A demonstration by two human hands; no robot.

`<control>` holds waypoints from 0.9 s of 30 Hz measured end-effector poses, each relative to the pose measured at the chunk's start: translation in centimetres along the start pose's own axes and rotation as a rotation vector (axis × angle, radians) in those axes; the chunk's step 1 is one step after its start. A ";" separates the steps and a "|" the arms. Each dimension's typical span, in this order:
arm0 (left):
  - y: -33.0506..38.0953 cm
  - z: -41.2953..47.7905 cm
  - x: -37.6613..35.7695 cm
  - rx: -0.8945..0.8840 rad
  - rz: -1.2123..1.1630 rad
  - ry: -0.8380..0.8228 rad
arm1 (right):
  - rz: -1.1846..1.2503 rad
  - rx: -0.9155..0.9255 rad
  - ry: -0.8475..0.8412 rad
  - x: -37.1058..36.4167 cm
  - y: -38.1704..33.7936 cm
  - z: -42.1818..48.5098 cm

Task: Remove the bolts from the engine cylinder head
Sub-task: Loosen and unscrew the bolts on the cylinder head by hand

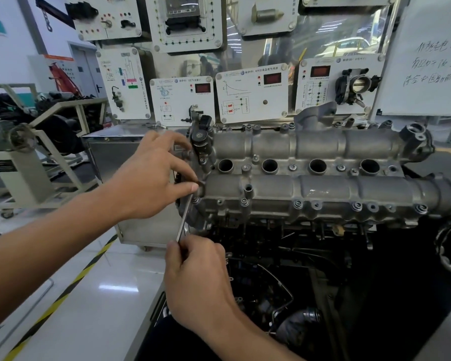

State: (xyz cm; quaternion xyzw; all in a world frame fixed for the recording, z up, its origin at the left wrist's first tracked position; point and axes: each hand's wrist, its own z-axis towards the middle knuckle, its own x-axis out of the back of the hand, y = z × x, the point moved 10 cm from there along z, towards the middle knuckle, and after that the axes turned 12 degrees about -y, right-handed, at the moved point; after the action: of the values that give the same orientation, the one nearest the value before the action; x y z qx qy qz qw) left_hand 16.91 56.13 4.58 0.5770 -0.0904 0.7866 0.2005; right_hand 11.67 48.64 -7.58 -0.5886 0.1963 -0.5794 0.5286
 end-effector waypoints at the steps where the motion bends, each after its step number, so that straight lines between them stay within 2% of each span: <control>1: -0.5 -0.2 0.0 0.049 -0.038 0.034 | -0.007 -0.006 0.008 -0.1 0.1 0.0; 4: -2.2 -0.6 -1.2 0.168 -0.257 0.007 | 0.002 0.005 0.026 -0.4 0.3 0.0; 8: -2.5 -0.8 -3.4 0.159 -0.504 -0.098 | -0.001 0.024 0.038 -0.8 0.2 0.2; 18: -2.2 -0.9 -4.7 0.138 -0.614 -0.042 | -0.035 0.019 0.015 0.5 1.0 -0.3; 27: -2.3 -0.8 -4.7 0.113 -0.757 -0.099 | -0.122 0.019 -0.045 1.2 0.9 0.1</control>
State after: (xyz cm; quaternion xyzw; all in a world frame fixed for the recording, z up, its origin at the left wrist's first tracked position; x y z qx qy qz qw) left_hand 18.36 57.49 -0.26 0.6168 0.1629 0.6319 0.4402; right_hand 12.38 47.33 -7.78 -0.6072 0.1426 -0.5988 0.5023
